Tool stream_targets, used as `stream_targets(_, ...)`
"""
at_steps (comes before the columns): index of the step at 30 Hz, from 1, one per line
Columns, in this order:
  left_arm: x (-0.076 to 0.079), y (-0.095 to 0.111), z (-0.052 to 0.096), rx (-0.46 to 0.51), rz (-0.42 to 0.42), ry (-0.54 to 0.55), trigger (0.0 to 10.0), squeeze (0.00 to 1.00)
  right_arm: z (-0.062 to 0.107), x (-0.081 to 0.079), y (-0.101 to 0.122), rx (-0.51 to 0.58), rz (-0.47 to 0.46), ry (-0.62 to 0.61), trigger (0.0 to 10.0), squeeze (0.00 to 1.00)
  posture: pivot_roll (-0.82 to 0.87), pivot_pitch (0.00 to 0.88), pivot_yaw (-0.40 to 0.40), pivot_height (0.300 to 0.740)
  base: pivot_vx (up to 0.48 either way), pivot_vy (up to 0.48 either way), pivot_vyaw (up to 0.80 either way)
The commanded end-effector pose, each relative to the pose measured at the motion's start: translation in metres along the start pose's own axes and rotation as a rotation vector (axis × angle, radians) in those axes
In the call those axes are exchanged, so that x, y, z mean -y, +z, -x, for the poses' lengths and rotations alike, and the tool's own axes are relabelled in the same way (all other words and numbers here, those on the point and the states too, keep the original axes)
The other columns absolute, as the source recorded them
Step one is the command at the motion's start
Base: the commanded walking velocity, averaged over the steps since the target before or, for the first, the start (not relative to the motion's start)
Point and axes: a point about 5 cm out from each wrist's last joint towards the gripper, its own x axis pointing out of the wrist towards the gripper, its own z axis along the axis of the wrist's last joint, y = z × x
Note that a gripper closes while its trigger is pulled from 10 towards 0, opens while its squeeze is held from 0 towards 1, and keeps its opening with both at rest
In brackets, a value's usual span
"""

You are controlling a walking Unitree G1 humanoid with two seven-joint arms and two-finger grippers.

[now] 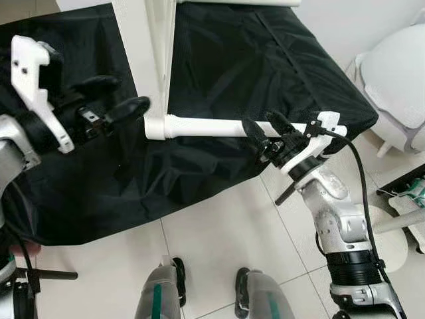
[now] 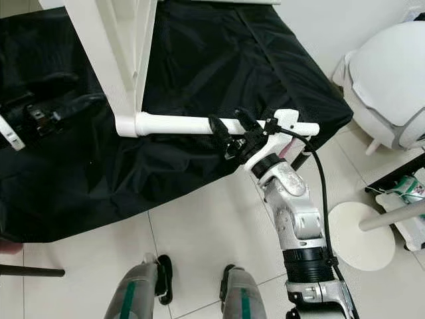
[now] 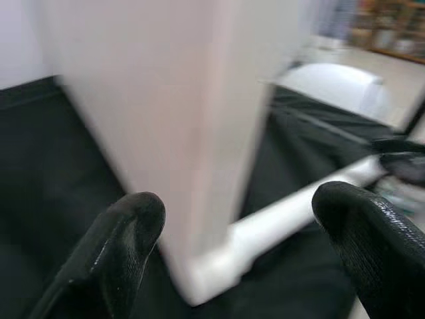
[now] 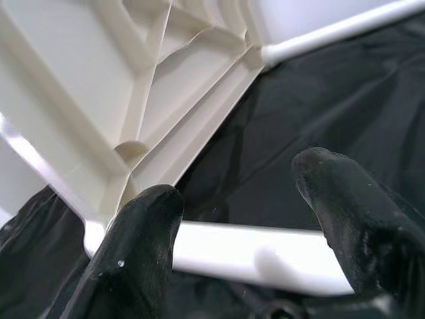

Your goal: Building children table

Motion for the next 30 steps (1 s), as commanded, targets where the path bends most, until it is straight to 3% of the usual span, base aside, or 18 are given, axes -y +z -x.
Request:
stream_targets(1,-0.015,-0.011,0.002,-0.029,0.022,0.155,10.0,0.0,-0.003,0.008,0.002,0.026,0.016,-0.049,10.0,0.0,0.08,0.138,0.005,0.74,0.0,0.0,0.0)
stream_targets(5,-0.025,-0.025,-0.001,-0.052,0.025,0.3,10.0,0.0,-0.01,0.017,0.005,0.053,0.023,-0.118,10.0,0.0,0.09,0.117,-0.016,0.74,0.0,0.0,0.0)
stream_targets(8,-0.026,-0.028,-0.002,-0.054,0.036,0.32,10.0,0.0,-0.011,0.019,0.005,0.057,0.026,-0.129,10.0,0.0,0.09,0.117,-0.016,0.74,0.0,0.0,0.0)
stream_targets(9,-0.034,-0.034,-0.007,-0.059,0.051,0.414,10.0,0.0,-0.015,0.024,0.004,0.054,0.022,-0.177,10.0,0.0,0.09,0.1,-0.034,0.74,0.0,0.0,0.0)
stream_targets(11,-0.041,-0.04,-0.012,-0.068,0.049,0.498,10.0,0.0,-0.019,0.029,0.003,0.046,0.023,-0.22,10.0,0.0,0.09,0.093,-0.043,0.74,0.0,0.0,0.0)
stream_targets(17,-0.055,-0.054,-0.023,-0.067,0.095,0.646,10.0,0.0,-0.027,0.041,-0.006,-0.019,0.044,-0.33,10.0,0.0,0.08,0.081,-0.062,0.74,0.0,0.0,0.0)
stream_targets(25,-0.054,-0.07,-0.046,-0.017,0.216,0.698,10.0,0.0,-0.032,0.041,-0.011,-0.033,0.067,-0.334,10.0,0.0,0.06,0.059,-0.059,0.74,0.0,0.0,0.0)
stream_targets(30,-0.054,-0.075,-0.048,0.023,0.173,0.757,10.0,0.0,-0.031,0.037,-0.017,-0.034,0.125,-0.335,10.0,0.0,0.05,0.037,-0.038,0.74,0.0,0.0,0.0)
